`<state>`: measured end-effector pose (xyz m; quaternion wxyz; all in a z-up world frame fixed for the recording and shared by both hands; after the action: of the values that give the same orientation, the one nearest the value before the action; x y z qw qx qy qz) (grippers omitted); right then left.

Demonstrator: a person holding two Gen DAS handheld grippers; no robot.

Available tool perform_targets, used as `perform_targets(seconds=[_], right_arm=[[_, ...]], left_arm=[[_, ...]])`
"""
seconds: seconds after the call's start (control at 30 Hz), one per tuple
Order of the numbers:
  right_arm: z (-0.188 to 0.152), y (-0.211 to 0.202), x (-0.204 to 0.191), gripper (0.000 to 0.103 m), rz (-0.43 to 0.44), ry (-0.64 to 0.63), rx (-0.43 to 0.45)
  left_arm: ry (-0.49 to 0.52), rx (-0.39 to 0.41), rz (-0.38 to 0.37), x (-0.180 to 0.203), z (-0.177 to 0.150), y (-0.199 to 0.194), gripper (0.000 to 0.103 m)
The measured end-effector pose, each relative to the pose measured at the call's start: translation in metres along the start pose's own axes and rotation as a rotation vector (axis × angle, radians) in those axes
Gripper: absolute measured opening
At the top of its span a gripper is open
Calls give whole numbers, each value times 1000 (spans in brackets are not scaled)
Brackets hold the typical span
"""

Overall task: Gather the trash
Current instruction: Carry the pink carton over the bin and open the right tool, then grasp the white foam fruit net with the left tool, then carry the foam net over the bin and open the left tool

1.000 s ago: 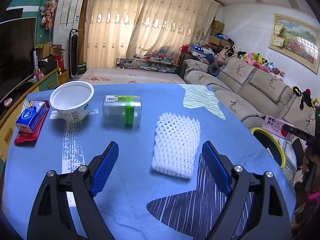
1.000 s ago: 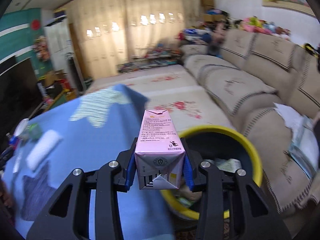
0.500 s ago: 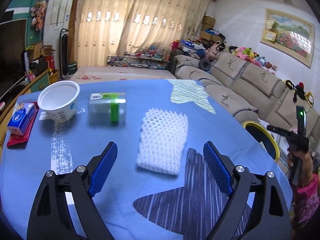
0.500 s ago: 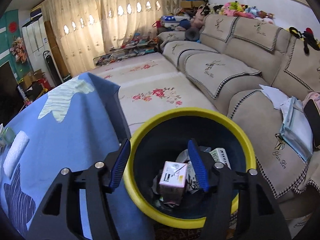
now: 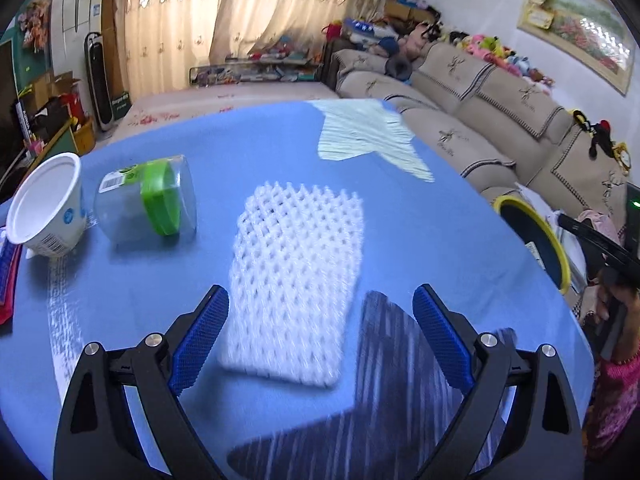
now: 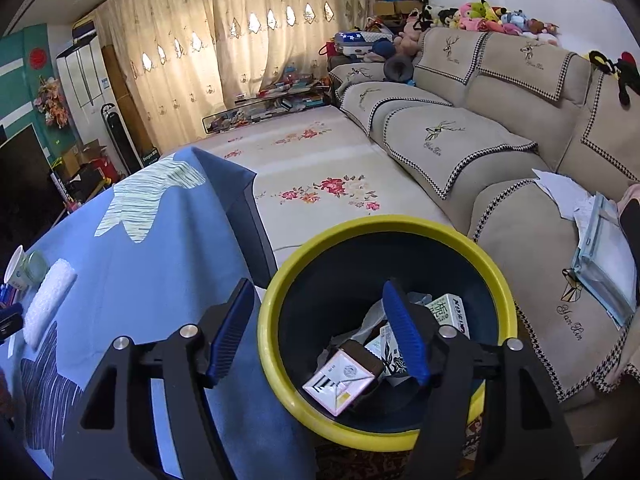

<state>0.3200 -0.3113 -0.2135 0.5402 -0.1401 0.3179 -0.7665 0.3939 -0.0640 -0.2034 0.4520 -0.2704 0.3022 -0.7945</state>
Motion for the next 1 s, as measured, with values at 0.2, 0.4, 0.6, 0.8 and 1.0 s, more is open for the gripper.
perform_targets(seconds=[0.2, 0.4, 0.6, 0.8, 1.0], right_arm=[[1, -3, 5, 65, 11, 11, 0], [1, -3, 5, 66, 32, 16, 1], [-4, -2, 11, 66, 50, 34, -10], [-6, -13, 21, 66, 58, 41, 1], [-9, -30, 36, 66, 57, 47, 22]], left_arm=[[-14, -45, 44, -7, 7, 25, 92], [33, -88, 115, 0, 4, 40, 70], [30, -96, 123, 5, 6, 38, 30], [83, -60, 113, 37, 12, 15, 29], [176, -42, 27, 117, 29, -7, 29]])
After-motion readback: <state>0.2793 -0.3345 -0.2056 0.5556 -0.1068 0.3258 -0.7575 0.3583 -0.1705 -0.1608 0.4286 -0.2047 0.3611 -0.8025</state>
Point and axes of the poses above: each gripper's, at about its wrist camera, not at the fingertips, and y roughly the way its jaws point, x to its right, z to its top, the point moved 9 cm from there along y, roughly the way its jaws point, and after that the axes turned 1 degree about x, right-handed, at the moved point
